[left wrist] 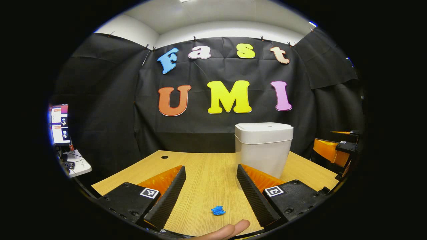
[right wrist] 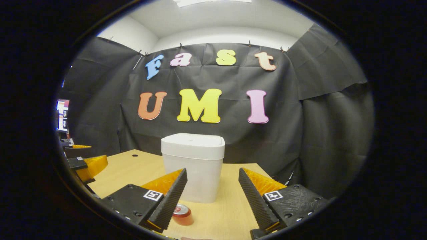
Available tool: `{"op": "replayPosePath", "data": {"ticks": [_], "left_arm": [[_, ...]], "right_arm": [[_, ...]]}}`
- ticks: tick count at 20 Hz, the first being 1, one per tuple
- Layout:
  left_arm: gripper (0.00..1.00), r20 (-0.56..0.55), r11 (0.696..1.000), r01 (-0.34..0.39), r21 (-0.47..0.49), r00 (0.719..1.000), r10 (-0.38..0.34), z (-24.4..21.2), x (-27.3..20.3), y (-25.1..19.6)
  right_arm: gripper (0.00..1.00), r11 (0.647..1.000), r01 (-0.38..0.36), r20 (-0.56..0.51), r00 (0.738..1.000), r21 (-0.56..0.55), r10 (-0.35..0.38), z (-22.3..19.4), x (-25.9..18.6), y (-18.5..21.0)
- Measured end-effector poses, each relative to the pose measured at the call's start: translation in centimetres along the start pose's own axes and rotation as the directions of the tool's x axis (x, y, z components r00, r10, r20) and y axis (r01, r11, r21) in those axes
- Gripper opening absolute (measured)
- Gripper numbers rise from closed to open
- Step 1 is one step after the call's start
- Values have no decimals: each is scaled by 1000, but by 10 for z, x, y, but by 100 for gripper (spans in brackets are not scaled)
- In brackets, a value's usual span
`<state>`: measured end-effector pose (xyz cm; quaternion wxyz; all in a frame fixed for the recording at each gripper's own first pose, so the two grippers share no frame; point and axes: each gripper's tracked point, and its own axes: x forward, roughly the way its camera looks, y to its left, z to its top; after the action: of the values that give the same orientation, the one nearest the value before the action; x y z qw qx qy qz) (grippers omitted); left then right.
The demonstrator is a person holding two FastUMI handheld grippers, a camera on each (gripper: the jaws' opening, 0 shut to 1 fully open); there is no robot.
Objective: Press the lid of the desktop garbage bin to open it, pick up the crumpled paper on the desktop and throw it into the bin, then pick up the pop can on the desktop and drop it into the bin, and finally close the garbage bin lid.
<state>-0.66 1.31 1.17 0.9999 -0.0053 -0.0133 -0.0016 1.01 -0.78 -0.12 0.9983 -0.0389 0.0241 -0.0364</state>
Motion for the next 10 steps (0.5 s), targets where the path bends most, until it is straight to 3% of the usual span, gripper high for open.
{"op": "replayPosePath", "data": {"ticks": [6, 9, 10], "left_arm": [[99, -2, 1000, -8, -3, 1000, 8, -1, 2, 4], [99, 0, 999, -38, -4, 999, 38, 1, 1, 13], [99, 3, 999, -35, -3, 999, 35, 1, 1, 13]], "right_arm": [[84, 1000, -4, -16, 1000, 4, 4, 4, 8, 2], [66, 1000, -4, -16, 1000, 30, 5, 12, 14, 4], [66, 999, -20, -22, 1000, 48, 21, 15, 16, 8]]}}
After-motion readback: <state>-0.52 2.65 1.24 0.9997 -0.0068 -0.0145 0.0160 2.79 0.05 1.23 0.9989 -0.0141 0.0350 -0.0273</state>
